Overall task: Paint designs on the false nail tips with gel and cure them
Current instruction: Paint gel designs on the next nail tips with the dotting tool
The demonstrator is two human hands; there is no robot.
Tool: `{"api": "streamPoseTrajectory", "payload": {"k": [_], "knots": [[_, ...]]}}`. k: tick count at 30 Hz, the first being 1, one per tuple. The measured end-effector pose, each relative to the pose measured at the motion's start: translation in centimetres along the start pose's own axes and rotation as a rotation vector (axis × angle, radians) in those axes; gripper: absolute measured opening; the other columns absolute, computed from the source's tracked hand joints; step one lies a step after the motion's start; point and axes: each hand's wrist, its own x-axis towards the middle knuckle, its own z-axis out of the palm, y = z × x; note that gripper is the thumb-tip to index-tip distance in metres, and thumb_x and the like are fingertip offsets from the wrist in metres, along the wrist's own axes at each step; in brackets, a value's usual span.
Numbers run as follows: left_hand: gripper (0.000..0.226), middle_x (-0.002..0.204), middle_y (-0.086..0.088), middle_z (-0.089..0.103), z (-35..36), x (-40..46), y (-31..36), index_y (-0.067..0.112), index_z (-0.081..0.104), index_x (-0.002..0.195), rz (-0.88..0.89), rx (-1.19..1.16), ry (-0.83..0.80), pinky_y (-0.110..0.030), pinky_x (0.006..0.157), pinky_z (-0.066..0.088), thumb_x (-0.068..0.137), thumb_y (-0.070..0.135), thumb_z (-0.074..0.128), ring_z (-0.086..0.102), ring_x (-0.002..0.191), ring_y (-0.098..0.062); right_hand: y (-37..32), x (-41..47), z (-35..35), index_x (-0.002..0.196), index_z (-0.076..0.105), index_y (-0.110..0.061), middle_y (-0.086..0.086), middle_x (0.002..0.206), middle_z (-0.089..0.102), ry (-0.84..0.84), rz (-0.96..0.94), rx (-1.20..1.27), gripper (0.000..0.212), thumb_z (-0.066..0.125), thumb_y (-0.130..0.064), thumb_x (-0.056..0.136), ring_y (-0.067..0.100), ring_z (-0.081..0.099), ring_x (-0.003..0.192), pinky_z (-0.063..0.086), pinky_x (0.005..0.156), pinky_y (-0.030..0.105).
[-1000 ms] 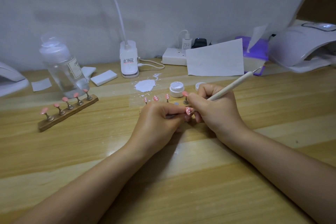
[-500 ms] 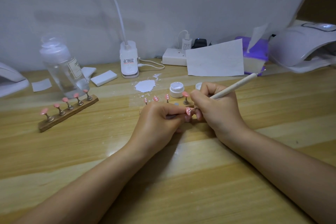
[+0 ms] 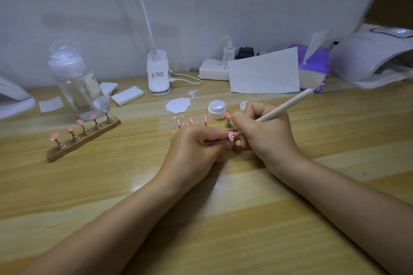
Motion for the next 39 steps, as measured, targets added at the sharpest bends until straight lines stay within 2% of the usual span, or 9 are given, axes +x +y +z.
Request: {"api": "streamPoseTrajectory", "payload": {"k": [17,20,24,26,28,31,34,37,39], "knots": [[0.028,0.066,0.019,0.069,0.0,0.0,0.0,0.027,0.070,0.071,-0.003,0.000,-0.005,-0.009,0.053,0.048,0.081,0.002,0.064,0.060,0.069,0.011,0.0,0.1,0.1,0.047,0.032,-0.009,-0.001,0.028,0.036,-0.009,0.008,0.019,0.041,0.053,0.010,0.077,0.005,0.042,0.026,0.032,0.034,0.009],[0.026,0.067,0.018,0.069,0.1,0.0,0.0,0.026,0.071,0.071,-0.003,0.004,-0.001,-0.009,0.053,0.048,0.081,0.002,0.065,0.061,0.069,0.010,0.0,0.0,0.0,0.047,0.031,-0.009,-0.001,0.028,0.036,-0.002,0.009,0.011,0.041,0.053,0.009,0.076,0.007,0.045,0.027,0.031,0.034,0.009],[0.014,0.073,0.007,0.072,0.2,0.0,-0.1,0.014,0.075,0.081,-0.002,0.025,0.045,-0.014,0.055,0.052,0.079,0.002,0.067,0.061,0.069,0.005,0.1,0.3,-0.2,0.044,0.031,-0.011,-0.007,0.028,0.033,0.107,0.011,0.049,0.043,0.053,0.009,0.076,0.005,0.037,0.025,0.034,0.036,0.011],[0.013,0.074,0.006,0.072,0.2,-0.2,0.1,0.011,0.075,0.078,0.028,0.029,0.063,-0.017,0.058,0.053,0.079,0.001,0.067,0.062,0.069,0.003,0.3,0.8,-0.4,0.041,0.034,-0.016,-0.008,0.031,0.032,0.197,0.025,0.071,0.047,0.055,0.006,0.077,0.005,0.033,0.027,0.043,0.046,0.020],[0.012,0.080,0.007,0.071,0.1,-0.5,0.4,0.010,0.074,0.078,0.113,0.036,0.085,-0.020,0.057,0.054,0.079,0.000,0.067,0.063,0.073,0.004,0.4,1.2,-0.7,0.038,0.036,-0.019,-0.008,0.033,0.032,0.262,0.066,0.137,0.049,0.055,0.003,0.078,0.006,0.032,0.028,0.045,0.053,0.027],[0.011,0.089,-0.002,0.068,0.0,-0.6,1.3,0.006,0.073,0.085,0.287,0.080,0.170,-0.026,0.063,0.055,0.077,0.002,0.067,0.064,0.081,-0.006,0.5,1.4,-0.9,0.043,0.037,-0.016,-0.008,0.033,0.031,0.283,0.092,0.197,0.044,0.053,0.002,0.079,0.006,0.032,0.028,0.046,0.047,0.022],[0.012,0.084,-0.009,0.065,-0.8,0.2,2.3,0.005,0.071,0.087,0.404,0.091,0.250,-0.018,0.064,0.052,0.077,-0.001,0.067,0.063,0.075,-0.007,0.7,1.5,-0.9,0.044,0.037,-0.016,-0.007,0.034,0.032,0.284,0.096,0.193,0.042,0.055,0.001,0.079,0.005,0.032,0.028,0.045,0.045,0.021],[0.018,0.083,-0.013,0.066,-1.8,1.2,3.0,0.014,0.067,0.084,0.381,0.034,0.268,-0.015,0.073,0.050,0.077,-0.003,0.066,0.067,0.075,-0.009,0.8,1.6,-1.0,0.035,0.039,-0.019,-0.008,0.034,0.031,0.274,0.111,0.190,0.051,0.055,0.002,0.079,0.005,0.032,0.028,0.047,0.044,0.018],[0.020,0.082,-0.009,0.068,-2.2,1.7,3.2,0.017,0.066,0.077,0.309,0.045,0.258,-0.013,0.070,0.049,0.077,-0.002,0.068,0.067,0.074,-0.006,0.8,1.6,-1.0,0.032,0.039,-0.019,-0.009,0.034,0.031,0.264,0.112,0.188,0.053,0.054,0.002,0.079,0.005,0.032,0.029,0.047,0.044,0.017]]}}
